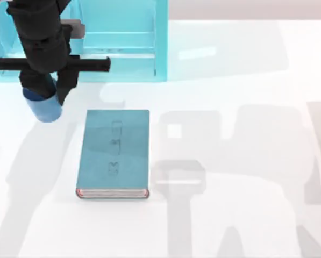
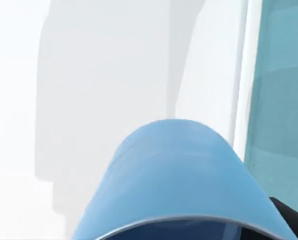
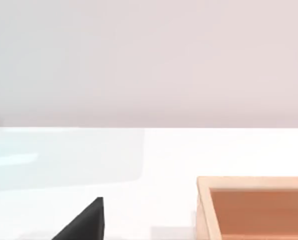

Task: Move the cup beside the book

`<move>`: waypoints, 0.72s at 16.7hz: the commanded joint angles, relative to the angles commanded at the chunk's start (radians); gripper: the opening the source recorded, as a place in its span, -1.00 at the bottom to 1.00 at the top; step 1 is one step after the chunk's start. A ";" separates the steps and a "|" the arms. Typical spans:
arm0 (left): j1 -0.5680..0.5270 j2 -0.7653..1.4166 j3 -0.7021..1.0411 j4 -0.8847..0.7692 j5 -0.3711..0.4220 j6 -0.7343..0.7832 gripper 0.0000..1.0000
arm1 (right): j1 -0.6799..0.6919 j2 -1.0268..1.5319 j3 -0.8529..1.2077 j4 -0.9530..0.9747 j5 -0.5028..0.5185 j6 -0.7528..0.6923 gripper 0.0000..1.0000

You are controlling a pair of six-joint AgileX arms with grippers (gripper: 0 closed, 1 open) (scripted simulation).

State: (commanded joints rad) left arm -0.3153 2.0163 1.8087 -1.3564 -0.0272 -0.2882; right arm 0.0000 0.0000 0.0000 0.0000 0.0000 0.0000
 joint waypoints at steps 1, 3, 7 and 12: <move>0.000 0.000 0.000 0.000 0.000 0.000 -1.00 | 0.000 0.000 0.000 0.000 0.000 0.000 1.00; 0.004 0.005 -0.003 0.001 0.001 0.002 -1.00 | 0.000 0.000 0.000 0.000 0.000 0.000 1.00; 0.012 0.004 -0.075 0.074 -0.001 0.012 -1.00 | 0.000 0.000 0.000 0.000 0.000 0.000 1.00; 0.027 0.012 -0.228 0.243 0.001 0.025 -1.00 | 0.000 0.000 0.000 0.000 0.000 0.000 1.00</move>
State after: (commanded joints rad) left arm -0.2886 2.0284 1.5811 -1.1130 -0.0264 -0.2630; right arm 0.0000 0.0000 0.0000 0.0000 0.0000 0.0000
